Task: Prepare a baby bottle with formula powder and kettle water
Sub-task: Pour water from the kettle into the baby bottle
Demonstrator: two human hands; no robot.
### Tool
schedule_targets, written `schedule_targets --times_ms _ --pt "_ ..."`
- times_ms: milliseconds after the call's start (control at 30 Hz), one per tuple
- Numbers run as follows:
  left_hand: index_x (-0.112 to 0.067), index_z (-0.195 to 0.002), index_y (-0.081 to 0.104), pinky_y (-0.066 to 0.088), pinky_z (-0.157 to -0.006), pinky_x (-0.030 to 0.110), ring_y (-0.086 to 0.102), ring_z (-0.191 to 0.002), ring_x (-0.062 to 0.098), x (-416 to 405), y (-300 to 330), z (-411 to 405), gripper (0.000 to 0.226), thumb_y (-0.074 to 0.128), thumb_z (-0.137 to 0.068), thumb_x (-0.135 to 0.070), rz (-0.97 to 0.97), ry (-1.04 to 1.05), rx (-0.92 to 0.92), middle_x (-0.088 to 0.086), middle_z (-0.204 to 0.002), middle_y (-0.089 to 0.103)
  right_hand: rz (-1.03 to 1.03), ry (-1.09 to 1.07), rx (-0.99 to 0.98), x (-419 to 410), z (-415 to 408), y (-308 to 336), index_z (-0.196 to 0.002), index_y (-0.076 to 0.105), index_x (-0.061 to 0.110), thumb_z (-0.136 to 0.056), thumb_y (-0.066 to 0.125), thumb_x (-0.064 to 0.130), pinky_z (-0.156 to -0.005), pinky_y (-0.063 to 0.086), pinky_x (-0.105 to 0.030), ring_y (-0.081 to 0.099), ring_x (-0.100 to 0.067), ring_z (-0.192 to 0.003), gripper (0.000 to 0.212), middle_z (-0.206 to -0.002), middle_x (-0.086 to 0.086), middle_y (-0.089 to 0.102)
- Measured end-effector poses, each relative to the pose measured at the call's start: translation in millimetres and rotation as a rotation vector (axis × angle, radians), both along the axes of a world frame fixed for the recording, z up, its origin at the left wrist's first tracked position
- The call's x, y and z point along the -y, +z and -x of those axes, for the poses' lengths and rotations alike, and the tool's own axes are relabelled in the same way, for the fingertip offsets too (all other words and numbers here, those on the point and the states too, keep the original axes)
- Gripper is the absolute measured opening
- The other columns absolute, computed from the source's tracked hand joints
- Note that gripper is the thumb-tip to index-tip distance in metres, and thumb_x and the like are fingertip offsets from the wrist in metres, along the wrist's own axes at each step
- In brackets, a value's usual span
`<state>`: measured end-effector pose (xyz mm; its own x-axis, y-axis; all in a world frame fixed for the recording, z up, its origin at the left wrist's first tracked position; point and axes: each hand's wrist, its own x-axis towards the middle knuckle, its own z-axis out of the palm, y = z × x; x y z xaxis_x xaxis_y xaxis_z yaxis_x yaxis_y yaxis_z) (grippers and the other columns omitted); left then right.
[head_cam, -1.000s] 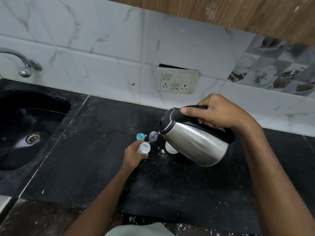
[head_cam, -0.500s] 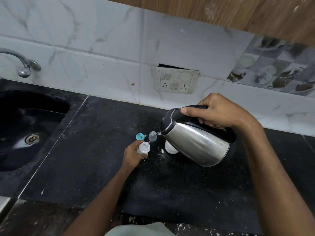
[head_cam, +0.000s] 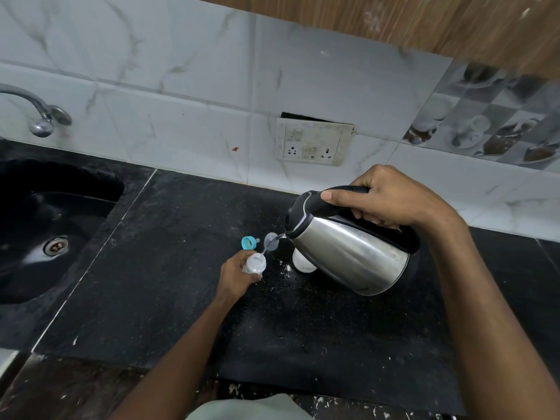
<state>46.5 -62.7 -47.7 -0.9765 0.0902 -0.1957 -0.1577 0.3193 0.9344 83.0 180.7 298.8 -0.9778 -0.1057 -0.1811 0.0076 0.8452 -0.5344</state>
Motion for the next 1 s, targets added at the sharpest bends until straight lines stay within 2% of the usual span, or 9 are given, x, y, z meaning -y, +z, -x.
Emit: schedule_targets --times_ms 67,200,400,634,1000 --pt "-0.019 -0.116 0.071 0.053 -0.086 0.017 0.07 -0.103 0.009 0.3 -0.9 -0.2 0.054 0.088 -0.07 0.003 0.0 0.003 0.003 -0.006 -0.111 0.076 -0.001 -0.001 0.001 0.3 0.1 0.1 -0.064 0.064 0.002 -0.084 0.069 0.071 -0.04 0.039 -0.025 0.047 -0.021 -0.042 0.072 -0.05 -0.01 0.056" --pt "-0.022 -0.115 0.071 0.05 -0.081 0.012 0.07 -0.103 0.009 -1.5 -0.3 0.4 0.054 0.089 -0.07 0.002 -0.006 0.0 0.011 -0.006 -0.11 0.076 0.001 0.002 0.0 0.3 0.5 0.1 -0.065 0.065 0.001 -0.083 0.069 0.072 -0.04 0.039 -0.025 0.048 -0.021 -0.042 0.073 -0.051 -0.012 0.057" --pt "-0.021 -0.118 0.069 0.049 -0.088 0.017 0.067 -0.108 0.014 -3.6 1.1 3.0 0.056 0.089 -0.071 0.002 -0.005 -0.014 0.007 -0.004 -0.117 0.073 0.001 0.005 0.005 2.1 0.1 0.9 -0.065 0.064 -0.001 -0.084 0.069 0.071 -0.042 0.039 -0.027 0.047 -0.021 -0.041 0.075 -0.046 -0.009 0.053" --pt "-0.024 -0.116 0.069 0.046 -0.081 0.01 0.067 -0.109 0.015 -4.9 4.2 5.1 0.056 0.09 -0.071 0.0 0.0 -0.013 0.005 -0.006 -0.115 0.073 -0.004 -0.002 0.013 2.8 1.8 0.7 -0.065 0.064 0.0 -0.082 0.069 0.074 -0.044 0.041 -0.029 0.048 -0.021 -0.042 0.076 -0.048 -0.009 0.054" --pt "-0.019 -0.121 0.069 0.046 -0.082 0.01 0.066 -0.112 0.016 -6.5 4.5 6.0 0.057 0.09 -0.071 0.0 0.009 -0.013 0.02 -0.005 -0.117 0.072 -0.024 -0.012 0.013 1.1 3.6 1.8 -0.064 0.064 0.002 -0.081 0.069 0.075 -0.045 0.043 -0.03 0.049 -0.02 -0.042 0.075 -0.049 -0.01 0.056"
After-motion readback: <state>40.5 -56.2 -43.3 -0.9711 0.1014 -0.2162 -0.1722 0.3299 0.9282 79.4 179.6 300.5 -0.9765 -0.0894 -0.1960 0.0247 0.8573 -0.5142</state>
